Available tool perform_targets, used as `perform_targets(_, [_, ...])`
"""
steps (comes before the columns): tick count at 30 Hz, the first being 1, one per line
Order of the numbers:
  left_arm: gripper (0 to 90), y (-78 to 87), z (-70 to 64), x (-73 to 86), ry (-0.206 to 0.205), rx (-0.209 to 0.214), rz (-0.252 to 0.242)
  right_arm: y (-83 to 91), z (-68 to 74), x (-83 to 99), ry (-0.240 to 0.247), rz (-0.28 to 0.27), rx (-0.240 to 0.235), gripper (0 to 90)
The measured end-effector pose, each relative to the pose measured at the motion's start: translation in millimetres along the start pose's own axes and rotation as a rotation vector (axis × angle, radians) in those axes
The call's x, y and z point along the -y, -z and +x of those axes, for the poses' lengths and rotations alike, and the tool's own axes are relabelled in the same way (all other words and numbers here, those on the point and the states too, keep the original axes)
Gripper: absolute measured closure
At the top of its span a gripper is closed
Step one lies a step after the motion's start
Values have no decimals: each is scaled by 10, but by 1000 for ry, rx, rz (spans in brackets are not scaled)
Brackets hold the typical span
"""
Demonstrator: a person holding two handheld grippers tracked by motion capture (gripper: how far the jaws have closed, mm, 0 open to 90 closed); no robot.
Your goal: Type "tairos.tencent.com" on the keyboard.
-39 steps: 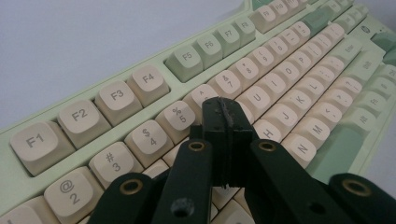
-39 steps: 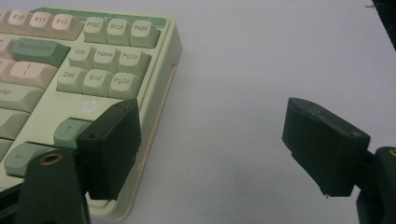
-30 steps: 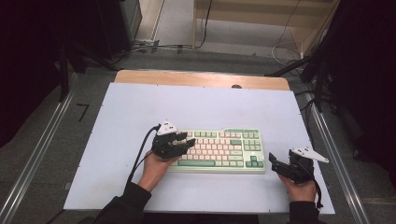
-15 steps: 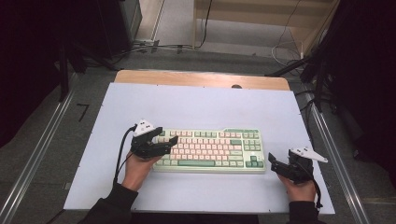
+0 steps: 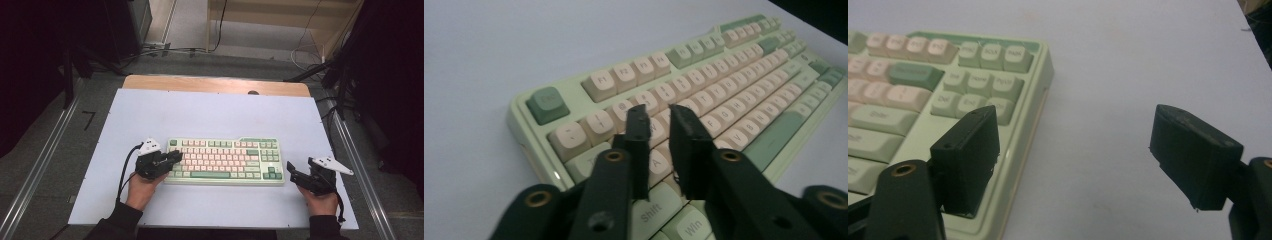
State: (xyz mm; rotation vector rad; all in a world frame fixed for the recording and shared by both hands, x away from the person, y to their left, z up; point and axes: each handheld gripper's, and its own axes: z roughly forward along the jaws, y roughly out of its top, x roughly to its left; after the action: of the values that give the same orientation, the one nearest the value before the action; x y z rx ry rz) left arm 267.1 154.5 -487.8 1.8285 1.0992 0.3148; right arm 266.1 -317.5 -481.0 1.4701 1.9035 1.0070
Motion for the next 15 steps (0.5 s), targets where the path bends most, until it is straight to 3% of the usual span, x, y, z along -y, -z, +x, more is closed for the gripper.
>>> perform_targets(2, [900,-45,-22,11,-12,-1,28,4,15,-39,-9,-19,-23,184])
perform_targets(15, [900,-83,-52,19,-35,-32,46,-37,263,-267,40,-78,-119,187])
